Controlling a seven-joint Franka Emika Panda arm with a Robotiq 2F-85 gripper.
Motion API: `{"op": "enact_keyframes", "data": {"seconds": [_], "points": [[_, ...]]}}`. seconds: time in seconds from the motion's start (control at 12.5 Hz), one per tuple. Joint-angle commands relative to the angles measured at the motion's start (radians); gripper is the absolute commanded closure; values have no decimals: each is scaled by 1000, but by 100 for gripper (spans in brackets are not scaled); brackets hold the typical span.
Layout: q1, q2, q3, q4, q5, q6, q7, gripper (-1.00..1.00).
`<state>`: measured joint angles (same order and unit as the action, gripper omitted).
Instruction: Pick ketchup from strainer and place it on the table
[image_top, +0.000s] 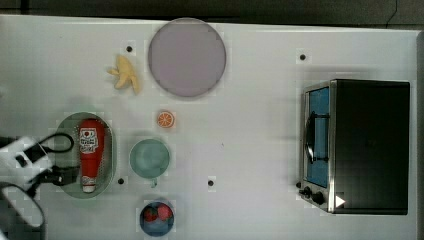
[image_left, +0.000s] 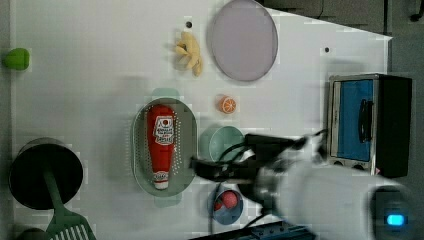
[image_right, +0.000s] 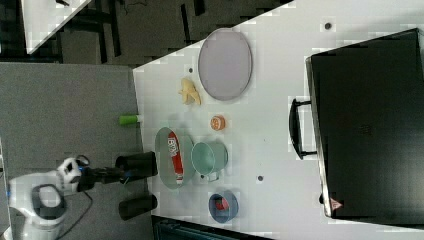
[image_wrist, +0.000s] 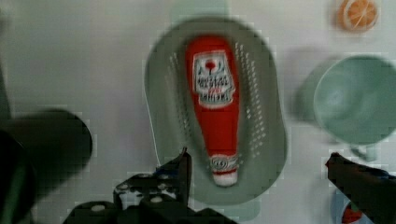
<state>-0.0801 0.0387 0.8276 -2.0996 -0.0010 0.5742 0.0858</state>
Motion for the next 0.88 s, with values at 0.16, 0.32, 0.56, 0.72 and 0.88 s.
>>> {"op": "enact_keyframes", "data": {"seconds": [0.16, 0.32, 0.56, 0.72, 0.88], "points": [[-16, 101, -5, -125, -94, 217, 43, -100], [-16, 175, -11, -148, -175, 314, 46, -100], [-15, 294, -28, -147, -249, 397, 91, -100], [-13, 369, -38, -144, -307, 452, 123, -100], [-5, 434, -59, -141, -366, 515, 165, -100]]}}
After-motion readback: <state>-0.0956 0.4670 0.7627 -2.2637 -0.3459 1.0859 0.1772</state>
